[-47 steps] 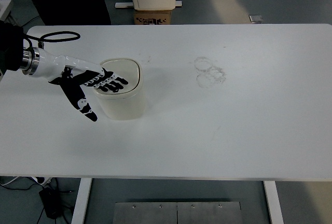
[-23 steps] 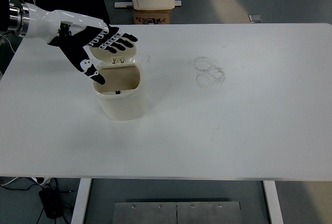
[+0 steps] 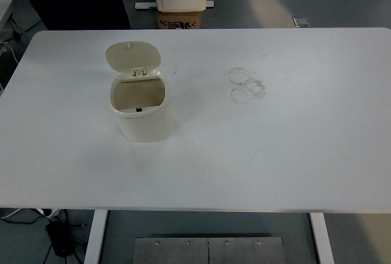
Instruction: Open trash can
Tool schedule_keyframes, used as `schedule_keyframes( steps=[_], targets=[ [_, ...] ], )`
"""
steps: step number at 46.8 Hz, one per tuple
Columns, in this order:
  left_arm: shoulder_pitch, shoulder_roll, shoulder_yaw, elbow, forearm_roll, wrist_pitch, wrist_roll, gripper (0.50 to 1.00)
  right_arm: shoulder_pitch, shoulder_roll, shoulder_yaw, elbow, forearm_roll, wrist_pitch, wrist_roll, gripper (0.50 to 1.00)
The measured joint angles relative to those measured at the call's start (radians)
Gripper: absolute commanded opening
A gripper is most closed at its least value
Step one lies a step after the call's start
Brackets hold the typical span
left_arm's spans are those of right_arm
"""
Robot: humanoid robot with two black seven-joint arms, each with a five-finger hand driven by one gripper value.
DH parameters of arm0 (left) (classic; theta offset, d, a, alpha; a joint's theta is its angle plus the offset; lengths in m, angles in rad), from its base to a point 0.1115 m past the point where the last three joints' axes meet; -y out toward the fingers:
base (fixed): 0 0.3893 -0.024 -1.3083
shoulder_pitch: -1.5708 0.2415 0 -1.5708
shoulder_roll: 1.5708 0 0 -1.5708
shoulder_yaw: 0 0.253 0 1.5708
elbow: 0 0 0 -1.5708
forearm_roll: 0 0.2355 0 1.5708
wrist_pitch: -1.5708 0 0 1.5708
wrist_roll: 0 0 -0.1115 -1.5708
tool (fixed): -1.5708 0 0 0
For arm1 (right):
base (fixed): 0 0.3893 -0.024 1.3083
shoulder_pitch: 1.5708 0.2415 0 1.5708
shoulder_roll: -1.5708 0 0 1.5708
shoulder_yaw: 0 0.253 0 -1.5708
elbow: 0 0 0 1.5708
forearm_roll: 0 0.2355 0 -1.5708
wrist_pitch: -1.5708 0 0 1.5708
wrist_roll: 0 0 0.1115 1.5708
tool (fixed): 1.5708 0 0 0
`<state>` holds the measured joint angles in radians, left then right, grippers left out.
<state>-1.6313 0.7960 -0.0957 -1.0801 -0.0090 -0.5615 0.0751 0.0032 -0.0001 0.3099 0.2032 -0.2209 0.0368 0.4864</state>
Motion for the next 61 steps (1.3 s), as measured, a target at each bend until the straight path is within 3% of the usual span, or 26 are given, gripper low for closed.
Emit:
schedule_keyframes(
  steps=[4, 14, 21, 34, 48, 61],
  targets=[
    [0.036, -0.029, -0.02, 0.073, -0.069, 0.019, -0.007, 1.0, 0.0, 0.0, 0.0, 0.001, 0.0, 0.0, 0.0, 0.991],
    [0.225, -0.087, -0.152, 0.169, -0.154, 0.066, -0.098, 1.0, 0.0, 0.0, 0.0, 0.0, 0.0, 0.0, 0.0, 0.991],
    [0.358, -0.146, -0.264, 0.237, -0.2, 0.12, -0.102, 1.0, 0.0, 0.0, 0.0, 0.001, 0.0, 0.0, 0.0, 0.991],
    [0.476, -0.291, -0.389, 0.45, -0.218, 0.113, -0.101, 1.0, 0.0, 0.0, 0.0, 0.001, 0.0, 0.0, 0.0, 0.991],
    [0.624, -0.353, -0.567, 0.527, -0.22, 0.119, -0.116, 1.0, 0.0, 0.0, 0.001, 0.001, 0.0, 0.0, 0.0, 0.991],
    [0.657, -0.431, -0.627, 0.641, -0.221, 0.111, -0.118, 1.0, -0.002, 0.0, 0.003, 0.008, -0.001, 0.004, -0.001, 0.991]
  ],
)
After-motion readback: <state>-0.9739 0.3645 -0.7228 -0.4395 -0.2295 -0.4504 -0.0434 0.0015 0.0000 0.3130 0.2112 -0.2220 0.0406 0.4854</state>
